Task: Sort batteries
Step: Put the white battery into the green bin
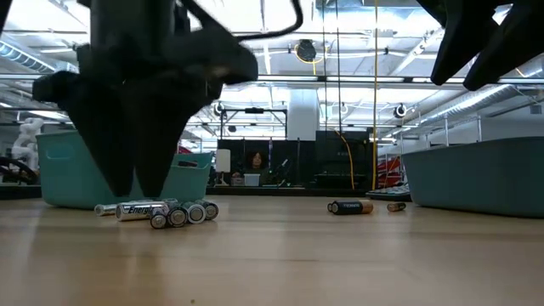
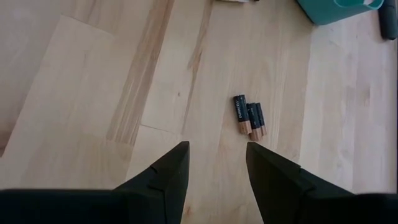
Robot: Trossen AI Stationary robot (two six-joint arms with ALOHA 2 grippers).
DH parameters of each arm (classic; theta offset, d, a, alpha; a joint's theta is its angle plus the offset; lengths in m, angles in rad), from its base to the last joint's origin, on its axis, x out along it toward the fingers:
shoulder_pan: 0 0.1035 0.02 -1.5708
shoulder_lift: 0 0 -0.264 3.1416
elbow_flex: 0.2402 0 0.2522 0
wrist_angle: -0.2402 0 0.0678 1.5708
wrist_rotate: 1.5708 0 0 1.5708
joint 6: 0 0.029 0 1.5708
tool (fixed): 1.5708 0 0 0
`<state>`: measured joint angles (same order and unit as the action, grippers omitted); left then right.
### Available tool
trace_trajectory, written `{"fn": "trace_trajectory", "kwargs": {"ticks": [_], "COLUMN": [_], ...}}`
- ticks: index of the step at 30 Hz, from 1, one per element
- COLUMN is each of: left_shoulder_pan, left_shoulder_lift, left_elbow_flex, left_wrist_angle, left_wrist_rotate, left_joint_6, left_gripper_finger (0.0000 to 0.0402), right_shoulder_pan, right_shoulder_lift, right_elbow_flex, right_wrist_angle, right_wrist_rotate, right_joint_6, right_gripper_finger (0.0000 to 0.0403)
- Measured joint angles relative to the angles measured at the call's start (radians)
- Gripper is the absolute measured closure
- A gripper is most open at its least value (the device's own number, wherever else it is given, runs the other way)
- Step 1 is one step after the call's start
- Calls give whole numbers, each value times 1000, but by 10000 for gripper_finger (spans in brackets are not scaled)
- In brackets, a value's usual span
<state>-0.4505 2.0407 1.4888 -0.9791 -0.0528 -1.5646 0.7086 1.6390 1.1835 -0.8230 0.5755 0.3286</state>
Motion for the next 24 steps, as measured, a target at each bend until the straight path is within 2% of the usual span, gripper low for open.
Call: {"fn": "trace_trajectory", "kwargs": {"ticks": [8, 15, 17, 24], "left_shoulder_pan": [22, 33, 32, 15], "left_shoulder_lift": [0, 0, 0, 0], "left_elbow_flex": [-23, -23, -23, -23], "left_wrist_angle": [64, 27, 22, -80], "left_wrist_rotate": [-20, -22, 4, 28], "left_joint_6": [-27, -16, 19, 66], "left_gripper_finger": [238, 238, 238, 238], "right_shoulder_pan": [6, 7, 12, 43], "right_shoulder_lift": [0, 0, 0, 0], "right_elbow_flex": [0, 0, 0, 0], "right_wrist_angle": [0, 1, 1, 13], "right_wrist_rotate": [-1, -5, -5, -5], "right_joint_6": [-32, -61, -61, -43], "right_gripper_finger": [252, 252, 252, 252]}}
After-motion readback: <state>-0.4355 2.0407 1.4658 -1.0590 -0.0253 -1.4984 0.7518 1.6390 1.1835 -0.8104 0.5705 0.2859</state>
